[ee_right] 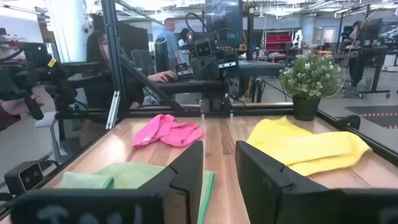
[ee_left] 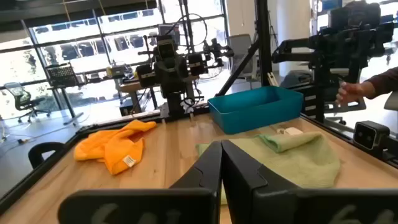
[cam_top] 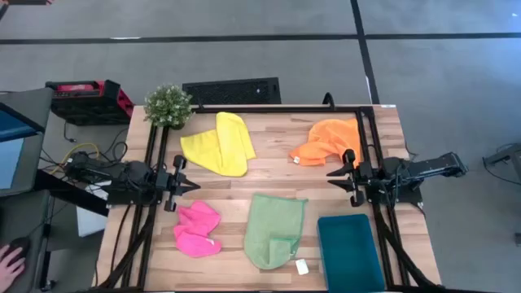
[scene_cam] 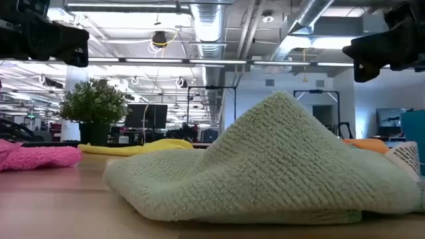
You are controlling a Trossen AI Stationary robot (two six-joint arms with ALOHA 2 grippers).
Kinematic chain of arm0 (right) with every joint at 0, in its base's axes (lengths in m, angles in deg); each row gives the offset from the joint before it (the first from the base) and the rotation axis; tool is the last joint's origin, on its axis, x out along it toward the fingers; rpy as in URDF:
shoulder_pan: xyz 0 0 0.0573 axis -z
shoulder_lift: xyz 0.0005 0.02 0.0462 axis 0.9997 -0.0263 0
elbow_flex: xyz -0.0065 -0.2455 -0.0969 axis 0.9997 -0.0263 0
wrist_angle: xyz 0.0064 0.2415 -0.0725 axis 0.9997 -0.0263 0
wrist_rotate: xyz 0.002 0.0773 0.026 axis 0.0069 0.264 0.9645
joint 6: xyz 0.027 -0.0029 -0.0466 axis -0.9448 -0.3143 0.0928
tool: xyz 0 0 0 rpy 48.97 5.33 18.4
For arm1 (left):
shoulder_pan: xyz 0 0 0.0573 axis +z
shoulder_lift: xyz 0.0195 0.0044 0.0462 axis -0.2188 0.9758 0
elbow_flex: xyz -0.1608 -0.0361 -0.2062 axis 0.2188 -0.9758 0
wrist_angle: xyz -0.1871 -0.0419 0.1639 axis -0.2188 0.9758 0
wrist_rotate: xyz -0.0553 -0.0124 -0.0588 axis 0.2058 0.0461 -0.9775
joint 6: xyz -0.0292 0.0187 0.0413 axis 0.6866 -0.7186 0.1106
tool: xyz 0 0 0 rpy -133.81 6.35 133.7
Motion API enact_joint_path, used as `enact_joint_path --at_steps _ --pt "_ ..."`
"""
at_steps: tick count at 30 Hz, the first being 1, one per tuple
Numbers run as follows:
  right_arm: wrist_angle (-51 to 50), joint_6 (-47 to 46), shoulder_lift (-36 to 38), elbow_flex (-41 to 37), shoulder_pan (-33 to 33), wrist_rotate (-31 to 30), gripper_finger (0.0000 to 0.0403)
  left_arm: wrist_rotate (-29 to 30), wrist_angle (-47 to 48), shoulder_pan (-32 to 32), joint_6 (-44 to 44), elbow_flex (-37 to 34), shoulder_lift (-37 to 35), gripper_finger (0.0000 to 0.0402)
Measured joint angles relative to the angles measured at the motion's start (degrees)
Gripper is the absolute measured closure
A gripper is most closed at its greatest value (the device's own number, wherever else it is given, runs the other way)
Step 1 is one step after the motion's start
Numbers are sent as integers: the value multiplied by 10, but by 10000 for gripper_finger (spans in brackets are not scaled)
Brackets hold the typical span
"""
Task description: Fold microfiber towels
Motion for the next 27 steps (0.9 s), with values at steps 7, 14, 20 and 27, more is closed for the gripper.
enact_joint_path --at_steps 7,14,20,27 --pt "0 0 0 0 0 0 284 -2 0 0 25 0 0 401" --pt "0 0 0 0 0 0 284 0 0 0 205 0 0 401" --pt "0 0 0 0 0 0 284 16 -21 0 176 0 0 401" --pt "2 -17 0 0 0 0 284 59 -30 0 121 23 3 401"
